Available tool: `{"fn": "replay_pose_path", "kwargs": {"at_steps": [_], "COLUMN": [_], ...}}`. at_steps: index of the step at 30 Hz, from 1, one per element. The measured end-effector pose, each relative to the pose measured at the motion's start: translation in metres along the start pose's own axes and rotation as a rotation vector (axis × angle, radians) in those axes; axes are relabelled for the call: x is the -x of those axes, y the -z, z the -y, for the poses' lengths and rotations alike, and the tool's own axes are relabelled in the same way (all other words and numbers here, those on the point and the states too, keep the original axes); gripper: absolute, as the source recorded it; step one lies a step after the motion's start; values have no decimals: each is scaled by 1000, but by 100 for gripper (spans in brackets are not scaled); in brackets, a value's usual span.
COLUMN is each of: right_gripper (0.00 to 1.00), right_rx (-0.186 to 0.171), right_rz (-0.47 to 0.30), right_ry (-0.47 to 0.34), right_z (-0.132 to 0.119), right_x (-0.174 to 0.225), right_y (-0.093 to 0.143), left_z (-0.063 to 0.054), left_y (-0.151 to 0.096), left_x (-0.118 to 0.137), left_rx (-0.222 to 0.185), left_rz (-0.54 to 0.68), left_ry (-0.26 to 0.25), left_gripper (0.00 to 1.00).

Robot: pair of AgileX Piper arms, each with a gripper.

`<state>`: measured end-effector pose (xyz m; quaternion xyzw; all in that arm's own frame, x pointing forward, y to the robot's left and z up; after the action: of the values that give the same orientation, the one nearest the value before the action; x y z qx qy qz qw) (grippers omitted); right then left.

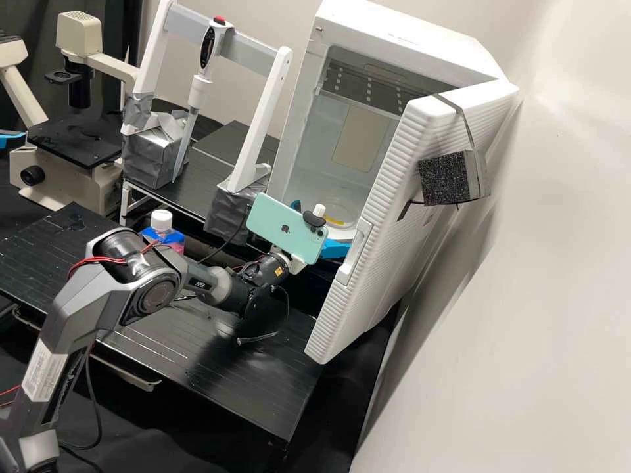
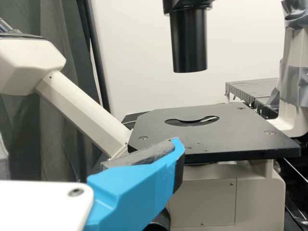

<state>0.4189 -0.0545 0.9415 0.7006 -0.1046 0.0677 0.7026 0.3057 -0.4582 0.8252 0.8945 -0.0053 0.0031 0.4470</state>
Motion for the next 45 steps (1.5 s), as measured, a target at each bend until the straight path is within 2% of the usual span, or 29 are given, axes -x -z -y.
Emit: {"fn": "replay_pose_path", "kwargs": {"at_steps": [17, 26, 30, 38, 45], "right_gripper": [100, 100, 100, 100, 100], "right_rx": [14, -8, 19, 21, 35], "right_rz": [27, -2, -7, 16, 25], "right_ry": [16, 74, 106, 156, 156], "right_z": [-6, -2, -5, -7, -12], "right_x": [-24, -23, -20, -21, -25], "right_y": [0, 4, 11, 16, 19], "left_z": [0, 0, 0, 0, 0], "left_y": [0, 0, 0, 0, 0], "left_x": [0, 0, 0, 0, 0], "left_rx": [0, 0, 0, 0, 0], "left_rz": [0, 0, 0, 0, 0], "left_ry": [0, 0, 0, 0, 0], "left_gripper": [100, 100, 100, 100, 100]}}
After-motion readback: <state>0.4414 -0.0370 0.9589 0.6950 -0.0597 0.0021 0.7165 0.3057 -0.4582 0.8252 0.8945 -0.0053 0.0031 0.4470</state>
